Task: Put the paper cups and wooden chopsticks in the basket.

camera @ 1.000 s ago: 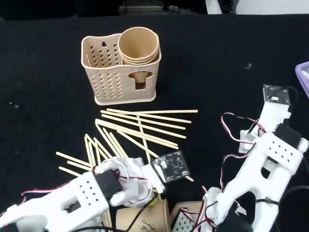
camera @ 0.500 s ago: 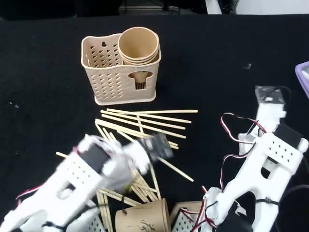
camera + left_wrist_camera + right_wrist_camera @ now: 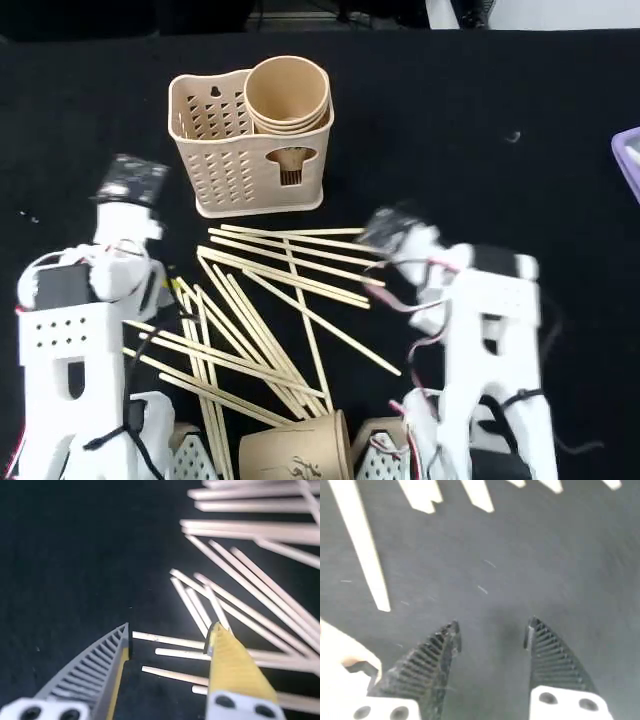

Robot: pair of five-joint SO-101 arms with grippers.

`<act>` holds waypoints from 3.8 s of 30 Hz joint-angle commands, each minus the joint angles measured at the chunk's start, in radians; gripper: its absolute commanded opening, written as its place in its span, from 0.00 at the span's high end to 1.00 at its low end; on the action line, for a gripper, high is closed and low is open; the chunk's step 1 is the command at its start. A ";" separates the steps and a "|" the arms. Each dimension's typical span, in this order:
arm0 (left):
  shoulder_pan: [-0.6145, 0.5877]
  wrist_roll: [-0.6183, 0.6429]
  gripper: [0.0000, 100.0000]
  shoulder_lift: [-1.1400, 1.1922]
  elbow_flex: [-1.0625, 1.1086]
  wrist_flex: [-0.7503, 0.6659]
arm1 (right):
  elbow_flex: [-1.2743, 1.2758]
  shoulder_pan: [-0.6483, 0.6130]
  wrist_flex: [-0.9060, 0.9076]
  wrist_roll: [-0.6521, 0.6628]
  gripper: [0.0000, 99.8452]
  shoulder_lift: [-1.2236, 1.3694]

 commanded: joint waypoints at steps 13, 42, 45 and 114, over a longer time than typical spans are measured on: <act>-0.067 0.307 0.74 0.011 0.136 -0.196 | 0.036 -0.506 0.423 0.075 0.78 -0.814; -0.578 0.405 0.74 0.012 0.068 -0.206 | 0.038 -1.352 0.407 0.014 0.78 -0.311; -0.585 0.408 0.74 0.014 0.070 -0.219 | 0.036 -1.436 0.405 0.011 0.78 -0.311; -0.248 0.413 0.74 0.003 0.437 -0.509 | -2.393 -0.437 0.387 -1.022 0.99 1.006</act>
